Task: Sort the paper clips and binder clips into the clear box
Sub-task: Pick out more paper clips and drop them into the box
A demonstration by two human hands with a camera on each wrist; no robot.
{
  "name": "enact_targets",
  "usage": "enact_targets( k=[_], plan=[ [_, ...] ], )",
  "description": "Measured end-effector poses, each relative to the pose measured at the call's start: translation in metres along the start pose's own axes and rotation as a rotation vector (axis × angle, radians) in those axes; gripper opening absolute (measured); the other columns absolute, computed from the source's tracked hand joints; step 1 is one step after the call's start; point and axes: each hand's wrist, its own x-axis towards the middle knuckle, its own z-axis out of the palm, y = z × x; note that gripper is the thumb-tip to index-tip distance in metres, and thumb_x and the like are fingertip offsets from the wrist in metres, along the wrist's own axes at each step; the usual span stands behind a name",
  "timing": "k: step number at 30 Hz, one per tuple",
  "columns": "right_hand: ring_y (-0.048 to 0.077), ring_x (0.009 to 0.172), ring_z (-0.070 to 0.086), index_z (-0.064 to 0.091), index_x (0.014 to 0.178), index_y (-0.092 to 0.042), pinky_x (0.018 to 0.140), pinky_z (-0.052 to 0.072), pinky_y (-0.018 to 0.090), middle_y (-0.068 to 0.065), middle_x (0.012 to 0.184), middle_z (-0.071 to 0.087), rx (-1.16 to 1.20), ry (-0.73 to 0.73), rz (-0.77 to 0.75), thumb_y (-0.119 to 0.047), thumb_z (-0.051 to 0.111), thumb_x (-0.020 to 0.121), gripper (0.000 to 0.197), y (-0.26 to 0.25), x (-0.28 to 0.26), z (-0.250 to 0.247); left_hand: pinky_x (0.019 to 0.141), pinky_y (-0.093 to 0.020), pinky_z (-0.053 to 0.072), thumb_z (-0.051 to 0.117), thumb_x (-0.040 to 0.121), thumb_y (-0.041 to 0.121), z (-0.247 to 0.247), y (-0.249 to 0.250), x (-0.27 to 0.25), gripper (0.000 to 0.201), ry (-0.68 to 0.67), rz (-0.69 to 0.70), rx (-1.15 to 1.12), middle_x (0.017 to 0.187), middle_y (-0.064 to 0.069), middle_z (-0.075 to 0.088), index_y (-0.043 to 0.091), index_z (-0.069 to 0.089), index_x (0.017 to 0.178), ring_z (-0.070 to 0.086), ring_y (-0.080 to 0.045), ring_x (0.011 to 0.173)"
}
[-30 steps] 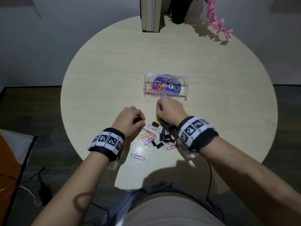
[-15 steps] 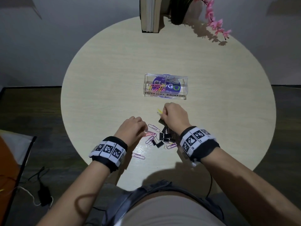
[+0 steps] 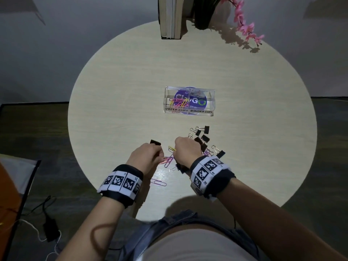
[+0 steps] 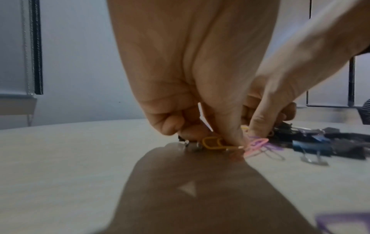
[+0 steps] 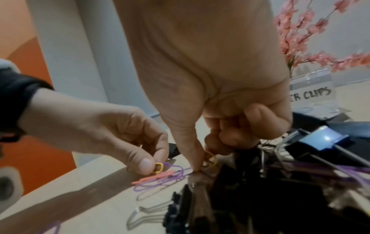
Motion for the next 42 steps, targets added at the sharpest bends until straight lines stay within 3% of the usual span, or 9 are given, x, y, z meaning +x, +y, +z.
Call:
enact_targets(
  k=[5,10,13,17,23,28,31,36,42],
  plan=[
    [0.031,0.095,0.059,0.058,0.105,-0.006,0.072,0.035,0.031,0.013,0.106,0.065,0.072,-0.044,0.001,-0.018,0.054,0.092,0.019,-0.004,-0.006,-0.019,0.065,-0.031,0.039,0.061,0.082,0.019,-0.007,0.000,0.001,0.007,0.041,-0.018,0.005,0.081,0.004,0.061,0.019,0.058,0.075,0.050,-0.018,0.083],
    [0.024,0.078,0.049,0.044,0.084,-0.013,0.069,0.040,0.034,0.009,0.087,0.056,0.313,0.181,-0.018,-0.012,0.052,0.090,0.010,0.007,0.034,-0.083,0.072,-0.035,0.048,0.064,0.081,0.024,-0.016,-0.002,-0.002,0.012,0.052,-0.056,-0.236,0.075,0.005,0.065,0.021,0.059,0.071,0.059,-0.018,0.077],
    [0.025,0.080,0.051,0.054,0.083,-0.006,0.074,0.044,0.036,0.010,0.085,0.056,0.393,0.274,-0.049,-0.014,0.058,0.088,0.010,0.009,0.061,-0.110,0.071,-0.033,0.046,0.062,0.083,0.022,-0.031,0.006,0.006,0.013,0.130,-0.082,-0.397,0.069,0.009,0.061,0.025,0.058,0.070,0.057,-0.018,0.070],
    [0.029,0.097,0.062,0.065,0.104,-0.002,0.087,0.052,0.040,0.015,0.107,0.067,0.430,0.302,-0.031,-0.014,0.055,0.091,0.020,0.021,0.070,-0.111,0.071,-0.034,0.048,0.059,0.086,0.022,-0.060,0.020,0.035,0.014,0.305,-0.053,-0.510,0.073,0.010,0.060,0.027,0.058,0.073,0.058,-0.022,0.071],
    [0.027,0.094,0.067,0.068,0.093,-0.008,0.088,0.053,0.043,0.009,0.101,0.071,0.530,0.351,0.028,-0.013,0.052,0.091,0.017,0.050,0.045,-0.075,0.077,-0.035,0.048,0.059,0.087,0.022,-0.089,0.047,0.096,0.016,0.471,-0.016,-0.455,0.083,-0.003,0.064,0.007,0.066,0.088,0.058,-0.022,0.078],
    [0.024,0.090,0.069,0.067,0.093,-0.014,0.083,0.056,0.044,0.002,0.101,0.071,0.565,0.364,0.052,-0.007,0.053,0.089,0.016,0.067,0.019,-0.050,0.100,-0.039,0.036,0.052,0.091,0.027,-0.088,0.052,0.102,0.029,0.397,0.014,-0.160,0.120,-0.012,0.062,0.010,0.065,0.111,0.046,-0.029,0.117],
    [0.020,0.090,0.066,0.072,0.091,-0.014,0.085,0.053,0.036,0.002,0.098,0.073,0.496,0.253,0.000,-0.005,0.056,0.087,0.018,0.076,-0.002,-0.038,0.092,-0.034,0.040,0.055,0.088,0.015,-0.078,0.044,0.073,0.019,0.302,0.081,-0.133,0.112,-0.009,0.063,0.013,0.067,0.104,0.051,-0.023,0.104],
    [0.011,0.081,0.053,0.070,0.093,-0.016,0.077,0.048,0.031,-0.007,0.089,0.054,0.345,-0.030,-0.165,-0.010,0.072,0.076,0.018,0.081,-0.031,-0.017,0.084,-0.036,0.053,0.071,0.075,0.008,-0.046,0.011,0.005,0.023,-0.107,0.017,-0.342,0.086,0.003,0.069,0.031,0.065,0.075,0.065,-0.013,0.084],
    [0.020,0.087,0.056,0.061,0.094,-0.017,0.077,0.048,0.036,-0.005,0.094,0.049,0.262,0.007,-0.206,-0.012,0.071,0.076,0.021,0.067,-0.030,-0.001,0.081,-0.033,0.047,0.076,0.072,0.022,-0.010,-0.012,-0.015,0.024,-0.128,0.038,-0.065,0.087,0.004,0.060,0.020,0.069,0.094,0.057,-0.018,0.090]
  ],
)
